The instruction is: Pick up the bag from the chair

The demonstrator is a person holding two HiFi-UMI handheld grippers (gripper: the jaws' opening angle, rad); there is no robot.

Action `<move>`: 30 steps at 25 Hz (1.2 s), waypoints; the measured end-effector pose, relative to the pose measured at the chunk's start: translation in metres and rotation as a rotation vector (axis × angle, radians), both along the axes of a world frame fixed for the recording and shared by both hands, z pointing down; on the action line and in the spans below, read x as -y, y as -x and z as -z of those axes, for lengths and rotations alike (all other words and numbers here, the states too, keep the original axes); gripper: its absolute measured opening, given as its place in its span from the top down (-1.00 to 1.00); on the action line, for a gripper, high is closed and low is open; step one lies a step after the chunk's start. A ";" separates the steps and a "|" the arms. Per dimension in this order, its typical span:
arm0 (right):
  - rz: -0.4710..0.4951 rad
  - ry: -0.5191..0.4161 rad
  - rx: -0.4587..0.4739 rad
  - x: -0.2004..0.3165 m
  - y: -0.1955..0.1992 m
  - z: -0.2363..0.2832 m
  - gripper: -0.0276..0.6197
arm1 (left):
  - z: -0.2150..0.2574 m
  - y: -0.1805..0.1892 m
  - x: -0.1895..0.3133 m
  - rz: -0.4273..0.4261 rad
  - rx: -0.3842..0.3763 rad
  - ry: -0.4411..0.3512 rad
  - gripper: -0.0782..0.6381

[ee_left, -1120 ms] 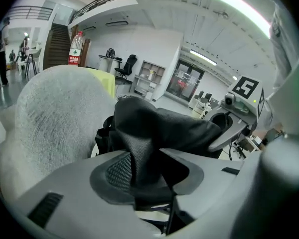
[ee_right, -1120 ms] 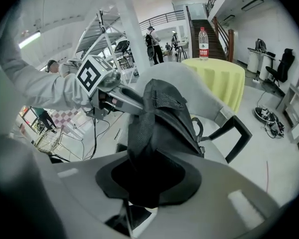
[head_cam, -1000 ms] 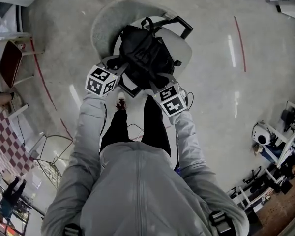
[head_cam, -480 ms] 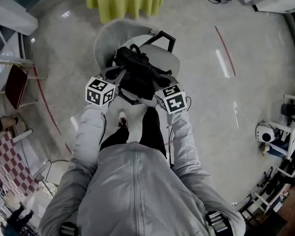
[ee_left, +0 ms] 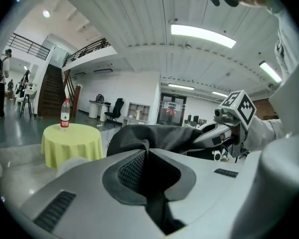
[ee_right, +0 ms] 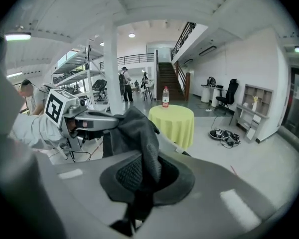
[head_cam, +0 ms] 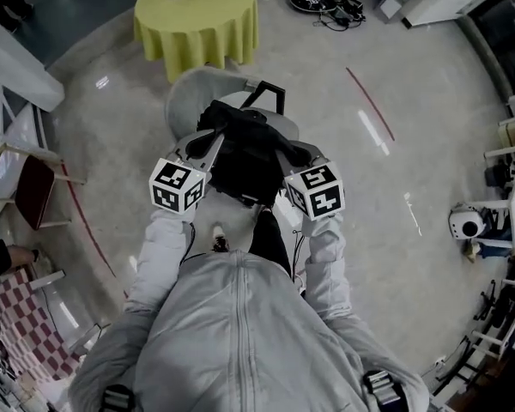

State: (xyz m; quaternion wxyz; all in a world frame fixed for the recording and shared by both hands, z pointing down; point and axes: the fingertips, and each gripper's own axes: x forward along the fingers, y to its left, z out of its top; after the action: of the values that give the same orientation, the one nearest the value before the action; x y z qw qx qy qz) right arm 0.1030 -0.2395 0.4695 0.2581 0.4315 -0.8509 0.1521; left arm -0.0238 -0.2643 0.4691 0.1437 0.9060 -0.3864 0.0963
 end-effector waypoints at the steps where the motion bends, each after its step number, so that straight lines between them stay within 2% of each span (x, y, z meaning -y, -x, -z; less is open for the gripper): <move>1: -0.007 -0.026 0.003 -0.005 -0.002 0.012 0.82 | 0.012 -0.002 -0.004 -0.008 -0.004 -0.023 0.72; 9: -0.033 -0.220 0.007 -0.028 0.000 0.100 0.82 | 0.098 -0.002 -0.025 -0.053 -0.008 -0.194 0.72; 13: -0.036 -0.270 0.002 -0.040 -0.001 0.131 0.82 | 0.129 -0.004 -0.035 -0.046 0.000 -0.256 0.73; 22: -0.030 -0.344 0.015 -0.057 0.008 0.166 0.83 | 0.161 0.002 -0.051 -0.074 0.048 -0.309 0.74; 30: -0.014 -0.339 0.014 -0.061 0.009 0.168 0.84 | 0.164 0.001 -0.055 -0.084 0.067 -0.314 0.75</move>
State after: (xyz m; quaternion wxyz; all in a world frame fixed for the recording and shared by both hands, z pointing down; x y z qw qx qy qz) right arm 0.0943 -0.1786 0.3015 0.1743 0.4737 -0.8632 0.0111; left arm -0.0246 -0.2089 0.3047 -0.0167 0.9290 -0.3630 0.0708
